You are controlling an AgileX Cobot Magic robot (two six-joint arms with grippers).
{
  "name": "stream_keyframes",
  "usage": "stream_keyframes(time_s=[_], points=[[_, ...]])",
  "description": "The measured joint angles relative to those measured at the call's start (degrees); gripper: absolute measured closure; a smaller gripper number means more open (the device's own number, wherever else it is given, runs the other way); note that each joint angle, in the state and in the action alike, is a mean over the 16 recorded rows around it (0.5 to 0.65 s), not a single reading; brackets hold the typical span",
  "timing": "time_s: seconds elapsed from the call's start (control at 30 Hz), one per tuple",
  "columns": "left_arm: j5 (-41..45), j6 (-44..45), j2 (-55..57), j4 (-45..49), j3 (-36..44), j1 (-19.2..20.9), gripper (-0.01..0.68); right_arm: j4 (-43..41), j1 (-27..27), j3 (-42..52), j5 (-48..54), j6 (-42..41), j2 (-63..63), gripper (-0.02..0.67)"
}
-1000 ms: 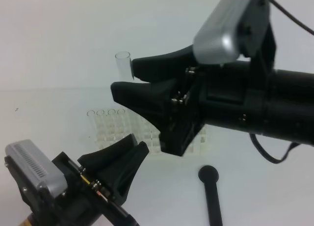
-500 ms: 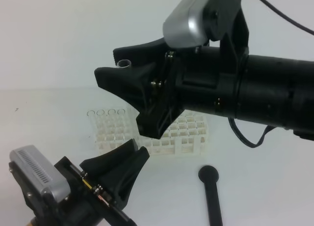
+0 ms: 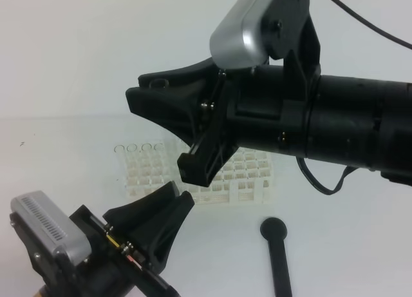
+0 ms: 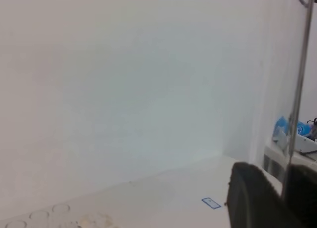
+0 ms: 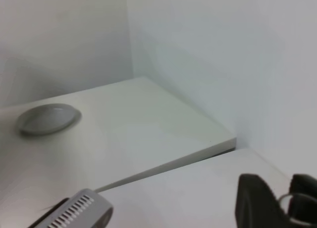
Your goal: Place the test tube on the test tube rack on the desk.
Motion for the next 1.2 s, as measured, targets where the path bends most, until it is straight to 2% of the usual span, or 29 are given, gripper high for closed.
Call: stream_keyframes(time_s=[0.17,0.5,0.63,0.73,1.07,1.2], points=[[0.3,0.7,0.0,-0.6,0.0,0.0,0.633,0.0,0.0,0.0,0.2,-0.4,0.0,0.519],[3.6,0.9,-1.5,-0.7,0.0,0.0,0.423,-0.1,0.0,-0.1,1.6,-2.3,0.0,0.529],[7.1,0.6,-4.2,-1.3,0.0,0.0,0.374,-0.1,0.0,-0.1,1.5,-4.2,0.0,0.529],[11.5,1.6,-7.7,-1.9,0.0,0.0,0.398,-0.1,0.0,-0.1,0.5,-5.7,0.0,0.529],[35.3,7.8,-27.4,-4.4,0.0,0.0,0.610,0.1,0.0,-0.1,-6.9,-9.3,-0.2,0.529],[46.2,10.3,-36.9,-5.1,0.0,0.0,0.665,0.2,0.0,-0.1,-9.2,-9.5,-0.4,0.529]])
